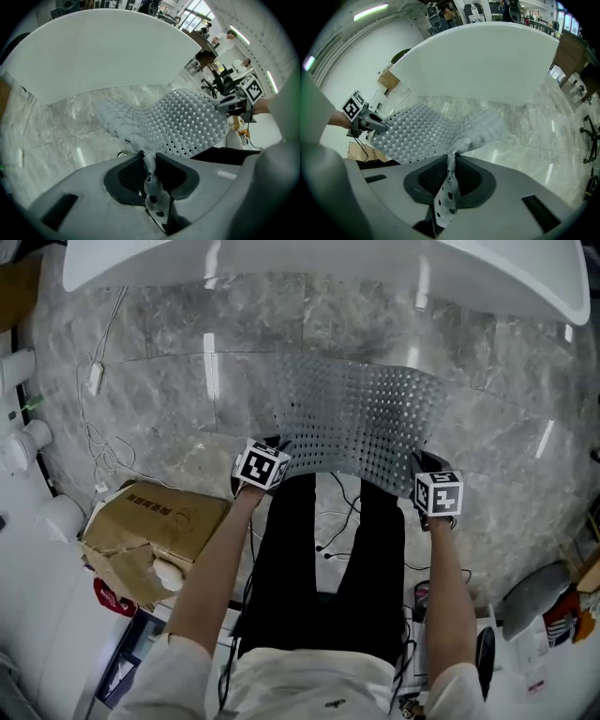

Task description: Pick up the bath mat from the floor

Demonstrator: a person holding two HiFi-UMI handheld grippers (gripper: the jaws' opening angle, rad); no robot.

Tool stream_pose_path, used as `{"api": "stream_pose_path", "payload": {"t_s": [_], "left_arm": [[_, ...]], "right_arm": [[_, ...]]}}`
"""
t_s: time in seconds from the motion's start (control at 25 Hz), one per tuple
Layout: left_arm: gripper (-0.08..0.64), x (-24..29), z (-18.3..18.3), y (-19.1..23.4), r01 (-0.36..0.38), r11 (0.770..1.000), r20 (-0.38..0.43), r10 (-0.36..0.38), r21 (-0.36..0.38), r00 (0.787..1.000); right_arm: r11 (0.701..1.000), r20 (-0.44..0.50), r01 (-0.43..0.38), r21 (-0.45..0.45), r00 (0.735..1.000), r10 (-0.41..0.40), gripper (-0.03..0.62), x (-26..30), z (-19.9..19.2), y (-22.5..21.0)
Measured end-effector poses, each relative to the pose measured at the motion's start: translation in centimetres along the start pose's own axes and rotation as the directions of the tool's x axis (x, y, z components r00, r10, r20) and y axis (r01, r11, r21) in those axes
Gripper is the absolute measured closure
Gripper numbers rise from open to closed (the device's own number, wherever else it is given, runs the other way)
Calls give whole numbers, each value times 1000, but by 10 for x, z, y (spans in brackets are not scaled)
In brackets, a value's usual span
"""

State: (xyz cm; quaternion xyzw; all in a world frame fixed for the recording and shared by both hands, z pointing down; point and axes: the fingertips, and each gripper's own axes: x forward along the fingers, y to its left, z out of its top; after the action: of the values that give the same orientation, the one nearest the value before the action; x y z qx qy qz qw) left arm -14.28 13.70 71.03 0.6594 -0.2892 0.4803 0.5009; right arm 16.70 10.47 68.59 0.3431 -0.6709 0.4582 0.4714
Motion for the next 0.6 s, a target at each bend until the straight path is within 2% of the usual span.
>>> {"api": "stream_pose_path", "payload": {"t_s": [0.12, 0.2, 0.44, 0.6], "left_arm": [[480, -22, 6, -1, -1, 998, 62, 5, -61, 998], [482, -38, 8, -2, -6, 997, 86, 13, -76, 996], [482, -95, 11, -15, -9, 998, 144, 19, -68, 989], [482, -134, 10, -20, -19, 998, 189, 31, -64, 981]], "right_arm": [[1000, 53, 7, -12, 999, -6, 541, -20, 15, 8], [1000, 80, 19, -19, 997, -17, 541, -34, 22, 10], [999, 152, 46, -19, 988, -42, 541, -89, 38, 18], [996, 187, 63, -56, 981, -52, 541, -126, 50, 32]]}}
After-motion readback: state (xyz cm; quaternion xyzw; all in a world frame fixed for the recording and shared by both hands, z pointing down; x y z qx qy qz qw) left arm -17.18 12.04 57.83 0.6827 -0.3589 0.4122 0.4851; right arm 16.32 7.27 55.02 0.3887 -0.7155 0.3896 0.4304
